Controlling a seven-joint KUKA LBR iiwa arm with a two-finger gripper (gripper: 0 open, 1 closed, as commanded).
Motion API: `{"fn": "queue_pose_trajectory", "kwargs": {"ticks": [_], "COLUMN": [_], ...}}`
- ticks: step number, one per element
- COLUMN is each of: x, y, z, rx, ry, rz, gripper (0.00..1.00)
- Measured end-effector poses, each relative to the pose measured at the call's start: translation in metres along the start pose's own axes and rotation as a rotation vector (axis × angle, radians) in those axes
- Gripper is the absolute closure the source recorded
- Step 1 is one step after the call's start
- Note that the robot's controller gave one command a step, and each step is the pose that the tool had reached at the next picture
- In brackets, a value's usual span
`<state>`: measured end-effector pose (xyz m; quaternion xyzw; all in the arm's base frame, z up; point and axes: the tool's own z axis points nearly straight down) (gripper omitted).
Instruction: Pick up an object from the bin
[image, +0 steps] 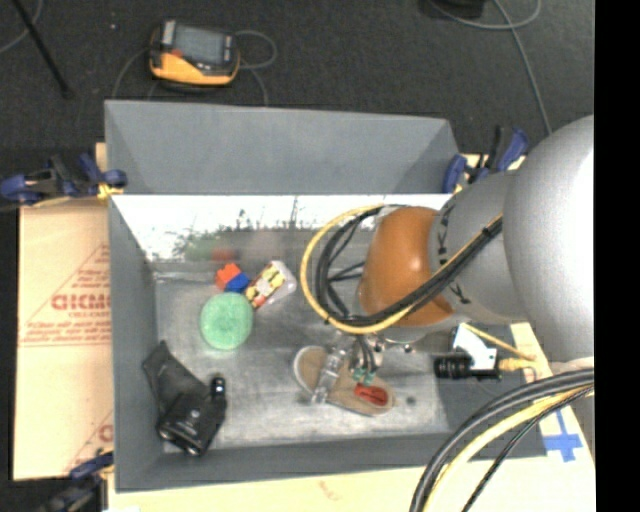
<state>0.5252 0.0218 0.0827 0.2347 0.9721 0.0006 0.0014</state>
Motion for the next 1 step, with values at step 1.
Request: {"fn": "queue_pose_trajectory", "kwargs": {"ticks": [1], "x": [0.0003], "y": [-0.0011], "z": [-0.0181], "rx": [0.002], "ry": [0.000], "rz": [0.000], "gripper": [1.00]}}
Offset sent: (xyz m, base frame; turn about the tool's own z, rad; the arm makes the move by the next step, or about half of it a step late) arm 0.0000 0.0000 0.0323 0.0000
